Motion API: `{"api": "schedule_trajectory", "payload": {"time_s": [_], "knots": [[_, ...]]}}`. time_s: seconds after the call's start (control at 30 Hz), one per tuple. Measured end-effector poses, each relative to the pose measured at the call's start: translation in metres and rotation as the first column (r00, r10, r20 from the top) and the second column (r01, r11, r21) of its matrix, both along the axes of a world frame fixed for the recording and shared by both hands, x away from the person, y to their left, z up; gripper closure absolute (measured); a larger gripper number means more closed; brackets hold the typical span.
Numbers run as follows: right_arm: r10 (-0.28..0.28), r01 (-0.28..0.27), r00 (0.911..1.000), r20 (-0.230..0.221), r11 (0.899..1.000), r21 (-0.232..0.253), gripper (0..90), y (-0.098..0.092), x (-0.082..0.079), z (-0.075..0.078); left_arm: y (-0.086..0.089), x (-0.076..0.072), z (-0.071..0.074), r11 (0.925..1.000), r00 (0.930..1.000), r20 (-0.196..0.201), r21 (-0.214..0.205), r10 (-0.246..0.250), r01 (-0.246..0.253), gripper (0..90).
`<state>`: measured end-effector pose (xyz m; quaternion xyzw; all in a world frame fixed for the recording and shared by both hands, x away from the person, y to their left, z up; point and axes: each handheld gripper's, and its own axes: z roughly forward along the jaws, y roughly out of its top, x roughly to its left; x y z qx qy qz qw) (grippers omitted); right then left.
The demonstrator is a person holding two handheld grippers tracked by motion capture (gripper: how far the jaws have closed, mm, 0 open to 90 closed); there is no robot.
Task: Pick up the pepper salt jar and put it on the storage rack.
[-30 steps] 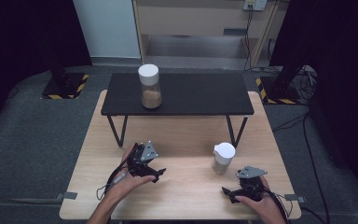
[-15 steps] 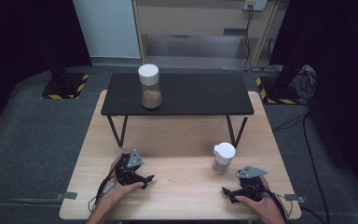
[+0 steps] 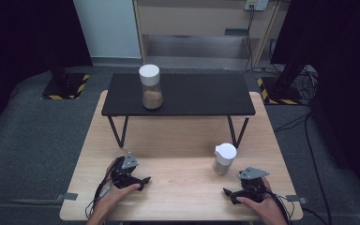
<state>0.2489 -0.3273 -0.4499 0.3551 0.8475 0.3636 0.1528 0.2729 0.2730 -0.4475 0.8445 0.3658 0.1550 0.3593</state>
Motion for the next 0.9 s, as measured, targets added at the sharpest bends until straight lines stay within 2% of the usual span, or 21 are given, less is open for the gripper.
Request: {"api": "schedule_trajectory", "payload": {"time_s": [0.17, 0.27, 0.33, 0.5, 0.63, 0.73, 0.83, 0.9], "knots": [[0.0, 0.0, 1.0, 0.0, 1.0, 0.0, 3.5, 0.0, 0.0, 0.0, 0.003, -0.004, -0.001, 0.9994, 0.9994, 0.0, 0.002, 0.034, -0.034, 2.2], [0.0, 0.0, 1.0, 0.0, 1.0, 0.0, 3.5, 0.0, 0.0, 0.0, 0.009, -0.006, -0.002, 0.9981, 0.9984, -0.001, -0.02, 0.057, -0.057, 2.3], [0.0, 0.0, 1.0, 0.0, 1.0, 0.0, 3.5, 0.0, 0.0, 0.0, 0.011, -0.008, -0.002, 0.9974, 0.9976, 0.002, -0.021, 0.069, -0.069, 2.7], [0.0, 0.0, 1.0, 0.0, 1.0, 0.0, 3.5, 0.0, -0.001, 0.0, 0.016, -0.01, -0.003, 0.995, 0.9951, -0.001, -0.012, 0.099, -0.099, 2.8], [0.0, 0.0, 1.0, 0.001, 1.0, 0.001, 3.5, 0.0, -0.001, 0.0, 0.022, -0.012, -0.003, 0.9917, 0.9921, -0.004, -0.026, 0.126, -0.126, 2.7], [-0.001, 0.001, 1.0, 0.0, 1.0, 0.001, 3.5, 0.0, -0.001, 0.0, 0.021, -0.012, -0.001, 0.9891, 0.9891, -0.007, -0.001, 0.147, -0.147, 2.8], [0.0, 0.0, 1.0, 0.001, 1.0, 0.001, 3.5, -0.001, -0.001, 0.0, 0.022, -0.012, -0.002, 0.9884, 0.9884, -0.006, -0.007, 0.152, -0.152, 2.7], [0.0, 0.0, 1.0, 0.001, 1.0, 0.001, 3.5, -0.001, -0.001, 0.0, 0.019, -0.012, -0.002, 0.9881, 0.9882, -0.001, 0.008, 0.153, -0.153, 1.9]]}}
